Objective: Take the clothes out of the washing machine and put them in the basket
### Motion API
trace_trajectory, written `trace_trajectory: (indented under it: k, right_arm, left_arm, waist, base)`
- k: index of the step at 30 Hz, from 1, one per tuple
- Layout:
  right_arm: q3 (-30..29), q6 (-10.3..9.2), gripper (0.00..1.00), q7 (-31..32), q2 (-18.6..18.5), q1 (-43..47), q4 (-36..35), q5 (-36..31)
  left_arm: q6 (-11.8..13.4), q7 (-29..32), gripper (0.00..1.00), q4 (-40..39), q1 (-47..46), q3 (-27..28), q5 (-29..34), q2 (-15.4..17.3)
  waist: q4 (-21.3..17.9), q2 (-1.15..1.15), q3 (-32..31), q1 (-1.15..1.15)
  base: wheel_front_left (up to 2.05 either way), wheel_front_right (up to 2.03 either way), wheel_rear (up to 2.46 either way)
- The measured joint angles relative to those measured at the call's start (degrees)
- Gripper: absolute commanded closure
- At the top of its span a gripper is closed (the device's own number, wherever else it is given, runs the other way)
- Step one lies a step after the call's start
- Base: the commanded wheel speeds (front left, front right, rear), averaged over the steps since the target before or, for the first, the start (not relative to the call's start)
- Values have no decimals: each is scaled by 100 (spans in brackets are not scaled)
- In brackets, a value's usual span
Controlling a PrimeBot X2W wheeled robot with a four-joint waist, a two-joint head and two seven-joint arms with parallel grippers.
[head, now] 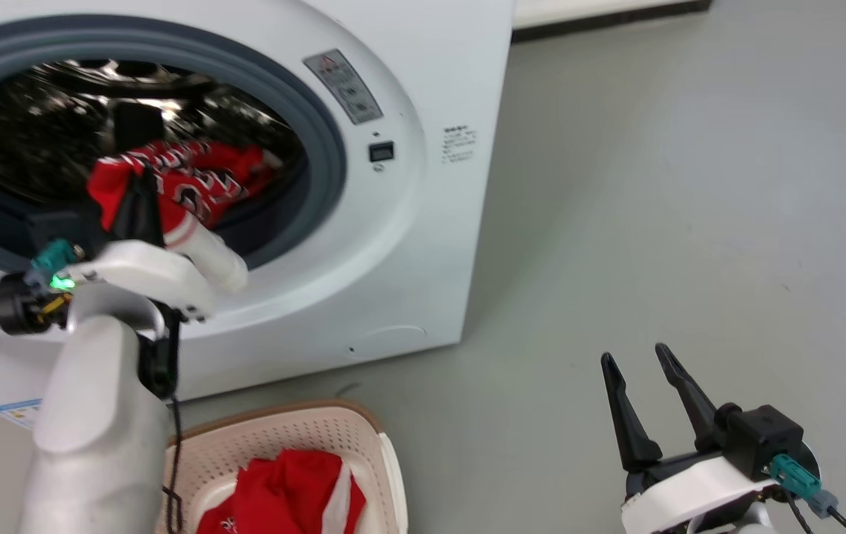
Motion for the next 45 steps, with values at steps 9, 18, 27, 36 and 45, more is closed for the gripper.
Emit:
trace_trajectory:
  k: [9, 18, 27, 36, 45]
  right_arm:
    - [-354, 0, 0, 348, 0, 570, -376, -222]
    - [-578, -1, 0, 608, -1, 890, -864, -345]
    - [-588, -1, 0, 747, -2, 967, -1160, -410]
    - [-498, 0, 0, 698, -1, 307, -1334, -506]
    - [-229, -1, 0, 573, -2, -556, -1322, -638]
  left_arm:
    - [-182, 0, 100, -1033, 1127, -240, 315, -530]
    - [-221, -10, 100, -2027, 2025, -510, 386, -816]
    - [32, 15, 100, -2358, 3260, -686, 290, -939]
    - [172, 10, 100, -1189, 3008, -787, -197, -1006]
    - [226, 0, 100, 258, 1578, -753, -568, -1021]
  waist:
    - [607, 0, -728, 0]
    - [1276, 0, -1056, 0]
    - [1520, 0, -835, 1]
    - [1590, 0, 192, 2]
    - [1546, 0, 1611, 3]
  base:
    - [0, 0, 0]
    - [0, 0, 0]
    - [0, 0, 0]
    - [0, 0, 0]
    - [0, 0, 0]
